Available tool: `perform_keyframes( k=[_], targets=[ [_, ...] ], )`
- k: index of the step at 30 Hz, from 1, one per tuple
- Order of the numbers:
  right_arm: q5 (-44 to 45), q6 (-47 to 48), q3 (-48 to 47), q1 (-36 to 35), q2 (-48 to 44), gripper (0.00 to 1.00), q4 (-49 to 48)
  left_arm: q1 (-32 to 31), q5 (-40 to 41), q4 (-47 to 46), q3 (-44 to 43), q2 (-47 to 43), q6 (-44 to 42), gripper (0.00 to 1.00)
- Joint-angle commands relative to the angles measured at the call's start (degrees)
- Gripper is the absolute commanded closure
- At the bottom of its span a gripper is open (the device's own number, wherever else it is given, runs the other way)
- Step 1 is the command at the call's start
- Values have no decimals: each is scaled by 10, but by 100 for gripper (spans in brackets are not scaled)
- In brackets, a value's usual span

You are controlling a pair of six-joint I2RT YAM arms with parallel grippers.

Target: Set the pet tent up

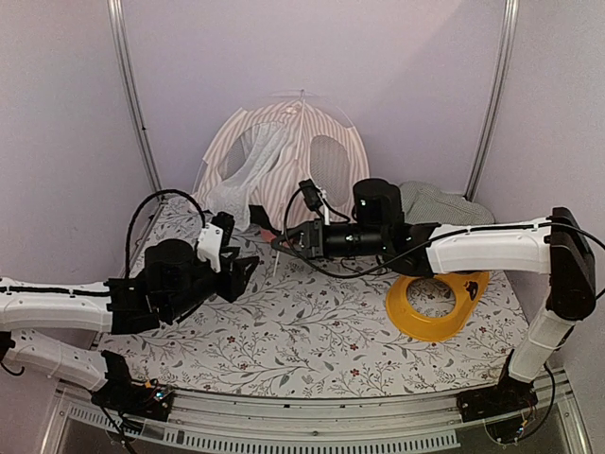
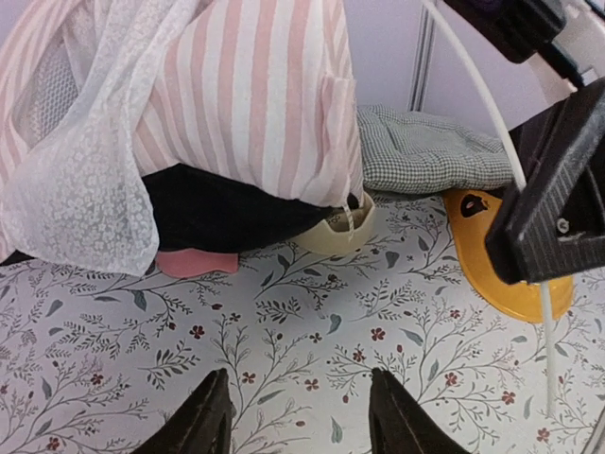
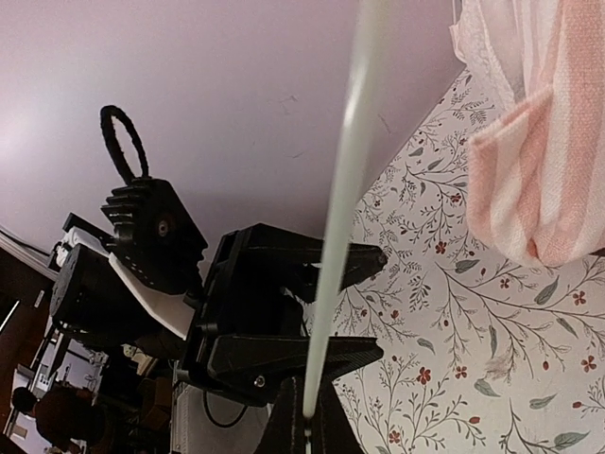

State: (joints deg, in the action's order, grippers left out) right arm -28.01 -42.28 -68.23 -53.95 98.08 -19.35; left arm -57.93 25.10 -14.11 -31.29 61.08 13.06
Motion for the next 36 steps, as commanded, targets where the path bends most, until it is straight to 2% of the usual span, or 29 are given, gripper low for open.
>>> perform_keyframes(
  k=[1,8,16,20,24,27,31,36],
  targets=[
    [-10,12,-7,-1,9,100,-30,35,-56,-81,-56,66,-98,50],
    [-14,9,-7,-1,10,100,-27,62,-65,-102,-135,148,-157,49],
    [-11,11,-7,-1,8,100,-20,76,-74,-124,-151,190,-182,51],
    [-9,11,-7,-1,9,100,-18,80,-73,-133,-161,204,-185,55],
    [-9,11,-26,-1,9,100,-16,81,-67,-134,-175,218,-186,62],
    [-10,11,-27,-1,9,100,-13,81,-61,-138,-178,224,-187,72],
    [-9,11,-29,-1,7,100,-11,84,-51,-139,-180,228,-184,100],
    [-3,10,-42,-1,6,100,-7,79,-73,-148,-150,210,-177,100]
  ],
)
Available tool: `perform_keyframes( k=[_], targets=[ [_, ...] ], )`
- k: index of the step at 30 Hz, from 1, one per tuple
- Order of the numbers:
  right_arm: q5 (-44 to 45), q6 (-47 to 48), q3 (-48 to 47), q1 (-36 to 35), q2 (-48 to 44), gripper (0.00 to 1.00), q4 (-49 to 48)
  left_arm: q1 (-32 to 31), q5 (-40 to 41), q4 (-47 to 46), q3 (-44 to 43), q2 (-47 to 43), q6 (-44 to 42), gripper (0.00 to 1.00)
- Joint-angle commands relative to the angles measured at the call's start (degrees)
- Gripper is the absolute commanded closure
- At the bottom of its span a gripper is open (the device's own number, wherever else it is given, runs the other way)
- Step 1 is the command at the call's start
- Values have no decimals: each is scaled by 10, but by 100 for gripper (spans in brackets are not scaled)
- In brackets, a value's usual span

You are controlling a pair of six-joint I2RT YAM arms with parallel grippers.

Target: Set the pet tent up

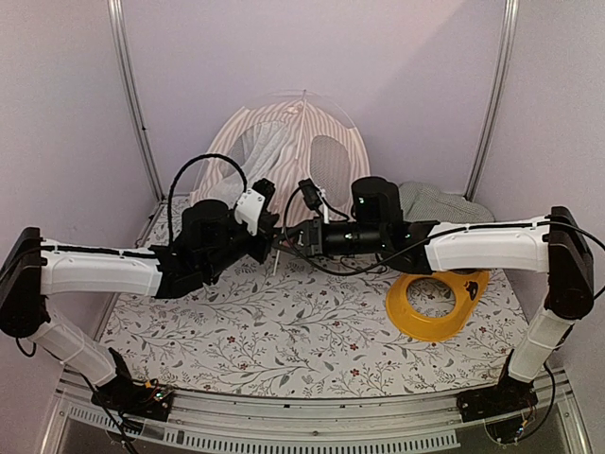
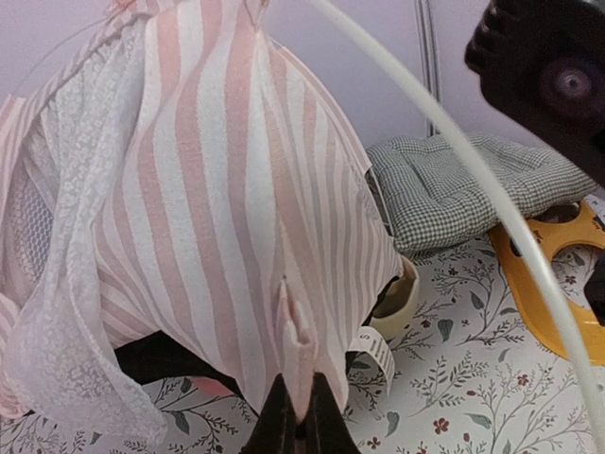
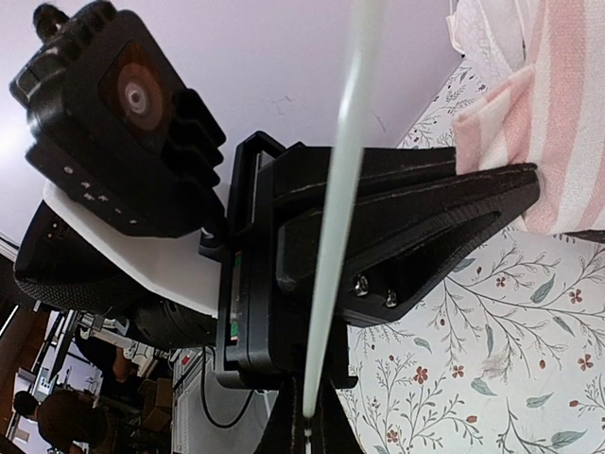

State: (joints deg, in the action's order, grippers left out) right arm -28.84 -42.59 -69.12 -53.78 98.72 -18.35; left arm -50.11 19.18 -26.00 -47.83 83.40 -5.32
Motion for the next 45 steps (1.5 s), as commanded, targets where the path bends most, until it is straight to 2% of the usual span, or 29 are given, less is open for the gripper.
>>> perform_keyframes(
  k=[1,9,18,26,45],
  targets=[
    [9,13,-38,-2,1,100,-15,-3,-18,-32,25,-19,10,100],
    [54,19,-83,13,-1,100,-6,-70,-1,-51,148,-98,30,100],
    [81,29,-145,25,19,100,-6,-131,39,-32,229,-139,66,100],
    [93,30,-178,42,27,100,-7,-169,64,-30,261,-124,103,100],
    [123,41,-226,76,55,100,-10,-247,111,-30,277,-75,163,100]
  ],
)
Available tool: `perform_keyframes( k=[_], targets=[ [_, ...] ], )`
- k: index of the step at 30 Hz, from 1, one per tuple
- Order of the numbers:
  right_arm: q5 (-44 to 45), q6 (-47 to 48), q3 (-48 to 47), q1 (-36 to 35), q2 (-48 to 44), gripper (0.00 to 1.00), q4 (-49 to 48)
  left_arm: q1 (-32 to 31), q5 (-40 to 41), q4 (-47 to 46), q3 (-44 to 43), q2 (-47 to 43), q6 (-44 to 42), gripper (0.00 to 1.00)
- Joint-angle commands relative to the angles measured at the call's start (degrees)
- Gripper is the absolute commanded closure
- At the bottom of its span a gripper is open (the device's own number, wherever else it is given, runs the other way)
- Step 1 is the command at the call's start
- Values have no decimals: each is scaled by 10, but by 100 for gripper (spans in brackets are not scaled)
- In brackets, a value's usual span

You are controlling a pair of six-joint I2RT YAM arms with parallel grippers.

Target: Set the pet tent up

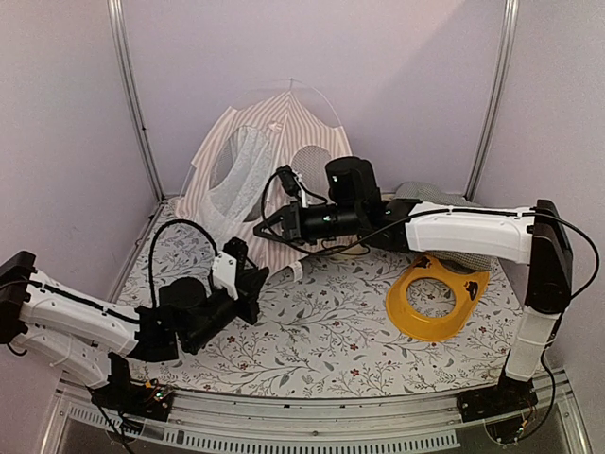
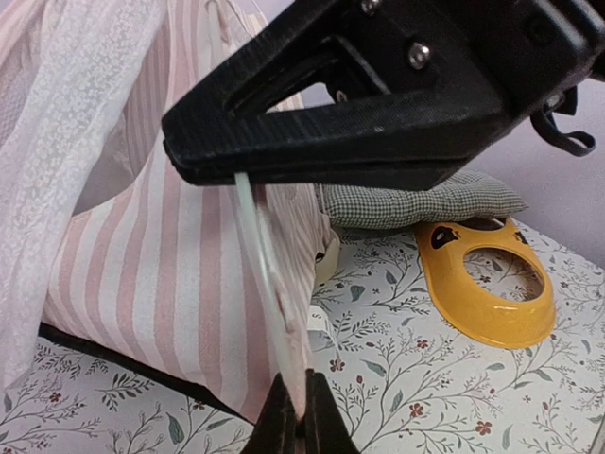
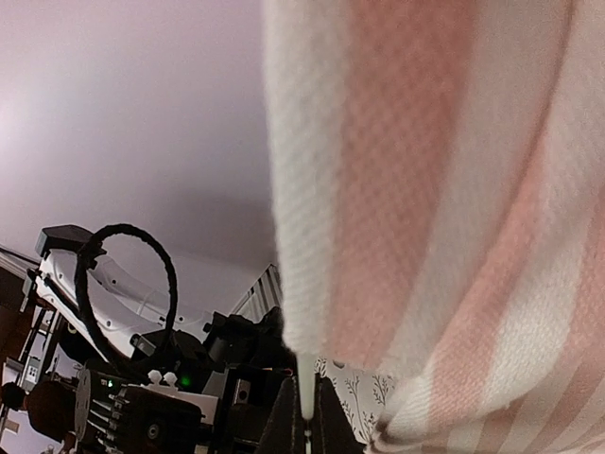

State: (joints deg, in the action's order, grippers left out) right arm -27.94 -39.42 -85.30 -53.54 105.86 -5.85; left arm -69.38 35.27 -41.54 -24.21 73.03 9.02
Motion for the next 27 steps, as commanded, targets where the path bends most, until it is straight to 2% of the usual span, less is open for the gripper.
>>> perform_keyframes(
  k=[1,27],
  targets=[
    [113,9,-64,78,-16,100,-136,-57,-47,127,41,30,22,100],
    [118,9,-54,99,-27,100,-132,-62,-38,129,57,30,35,100]
  ],
)
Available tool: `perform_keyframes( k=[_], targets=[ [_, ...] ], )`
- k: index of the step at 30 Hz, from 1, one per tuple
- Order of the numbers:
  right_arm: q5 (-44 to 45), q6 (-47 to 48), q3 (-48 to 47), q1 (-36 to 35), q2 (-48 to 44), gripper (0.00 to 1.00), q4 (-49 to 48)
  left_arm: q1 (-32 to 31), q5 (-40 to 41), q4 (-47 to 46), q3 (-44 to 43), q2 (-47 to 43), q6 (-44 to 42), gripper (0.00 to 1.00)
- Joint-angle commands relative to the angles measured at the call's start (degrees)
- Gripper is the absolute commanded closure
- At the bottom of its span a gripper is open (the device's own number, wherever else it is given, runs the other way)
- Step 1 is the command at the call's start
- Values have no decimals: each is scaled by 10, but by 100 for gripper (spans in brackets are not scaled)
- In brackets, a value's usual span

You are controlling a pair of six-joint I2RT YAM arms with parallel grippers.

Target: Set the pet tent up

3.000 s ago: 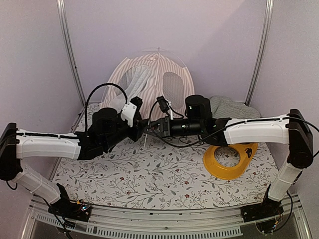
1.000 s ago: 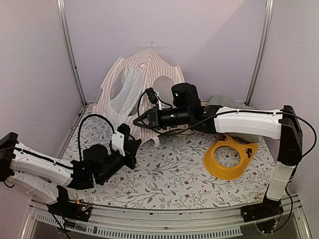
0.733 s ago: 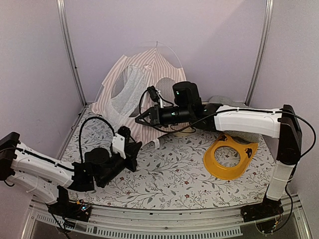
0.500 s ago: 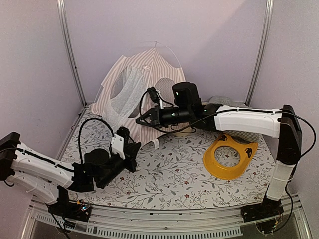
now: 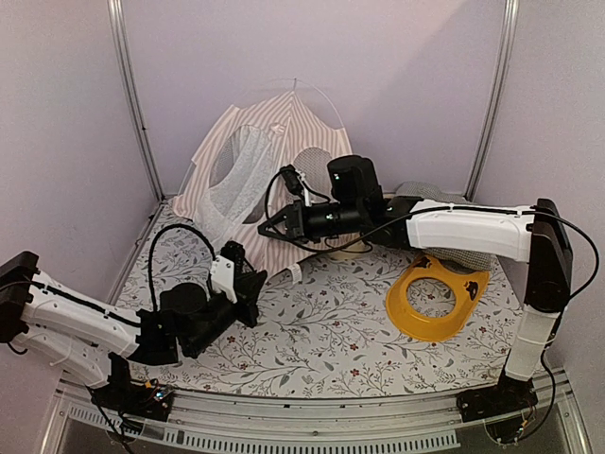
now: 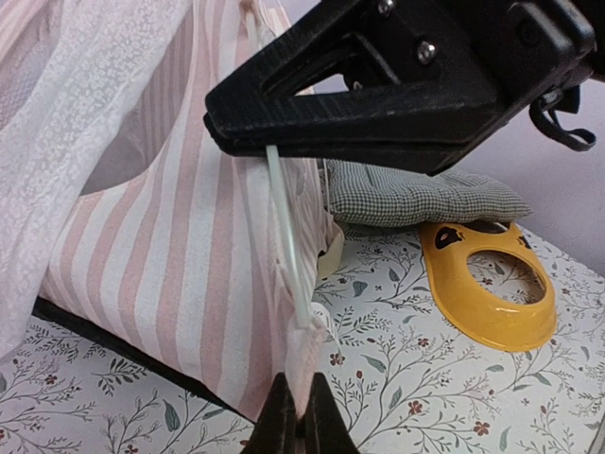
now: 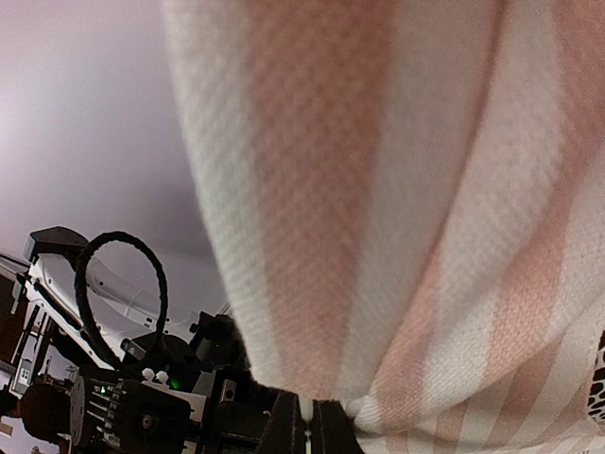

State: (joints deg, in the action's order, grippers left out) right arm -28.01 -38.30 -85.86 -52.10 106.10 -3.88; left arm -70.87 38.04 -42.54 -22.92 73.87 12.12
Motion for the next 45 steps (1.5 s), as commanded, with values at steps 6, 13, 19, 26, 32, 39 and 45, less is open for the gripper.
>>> perform_keyframes(
  k=[6,13,19,26,32,39,45],
  targets=[
    [117,-2,-48,89,-30,100,-152,-48,-68,141,43,22,4,100],
    [116,-3,-48,92,-29,100,-151,-48,-69,142,43,23,5,100],
    [117,-1,-48,95,-30,100,-149,-49,-69,142,43,23,6,100],
    [116,0,-49,95,-27,100,-149,-49,-70,142,43,23,6,100],
    [107,-5,-49,96,-19,100,-149,-49,-71,142,43,24,6,100],
    [103,-13,-36,96,-14,100,-159,-49,-71,142,41,26,5,100],
    [100,-19,-24,95,-11,100,-168,-49,-72,142,40,26,6,100]
  ],
)
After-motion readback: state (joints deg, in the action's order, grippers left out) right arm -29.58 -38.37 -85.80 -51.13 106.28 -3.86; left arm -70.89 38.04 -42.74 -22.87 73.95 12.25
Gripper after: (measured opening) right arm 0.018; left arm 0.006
